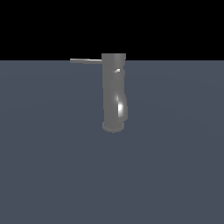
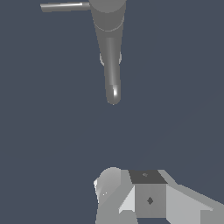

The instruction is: Turn on the faucet by rotating a designated handle.

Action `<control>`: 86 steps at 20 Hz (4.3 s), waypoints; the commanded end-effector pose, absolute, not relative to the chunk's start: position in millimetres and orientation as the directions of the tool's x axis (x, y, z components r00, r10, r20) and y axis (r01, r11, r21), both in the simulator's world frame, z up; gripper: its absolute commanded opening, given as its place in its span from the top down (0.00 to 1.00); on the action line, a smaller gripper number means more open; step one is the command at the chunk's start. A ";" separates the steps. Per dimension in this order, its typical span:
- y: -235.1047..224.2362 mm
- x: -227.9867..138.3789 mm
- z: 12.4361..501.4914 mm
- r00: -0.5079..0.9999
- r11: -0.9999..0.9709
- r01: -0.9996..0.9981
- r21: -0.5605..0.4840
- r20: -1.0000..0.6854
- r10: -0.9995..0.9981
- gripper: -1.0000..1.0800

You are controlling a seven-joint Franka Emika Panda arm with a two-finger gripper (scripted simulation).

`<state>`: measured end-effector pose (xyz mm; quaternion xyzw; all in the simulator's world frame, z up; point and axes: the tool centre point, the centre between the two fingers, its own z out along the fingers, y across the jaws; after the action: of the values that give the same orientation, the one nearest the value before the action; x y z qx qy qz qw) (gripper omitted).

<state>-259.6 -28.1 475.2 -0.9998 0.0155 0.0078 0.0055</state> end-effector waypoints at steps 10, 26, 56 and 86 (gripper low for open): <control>-23.2 -234.9 474.4 0.991 -0.991 -0.131 -0.016 -0.017 -0.131 1.00; -1.1 -152.1 459.6 0.893 -0.893 -0.450 -0.024 -0.029 -0.449 1.00; 69.5 2.5 369.9 0.410 -0.410 -0.912 -0.002 -0.029 -0.912 1.00; 122.4 70.2 285.1 0.038 -0.038 -0.999 0.000 0.000 -0.999 1.00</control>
<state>69.9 122.5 285.1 -0.7209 0.6930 0.0002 -0.0001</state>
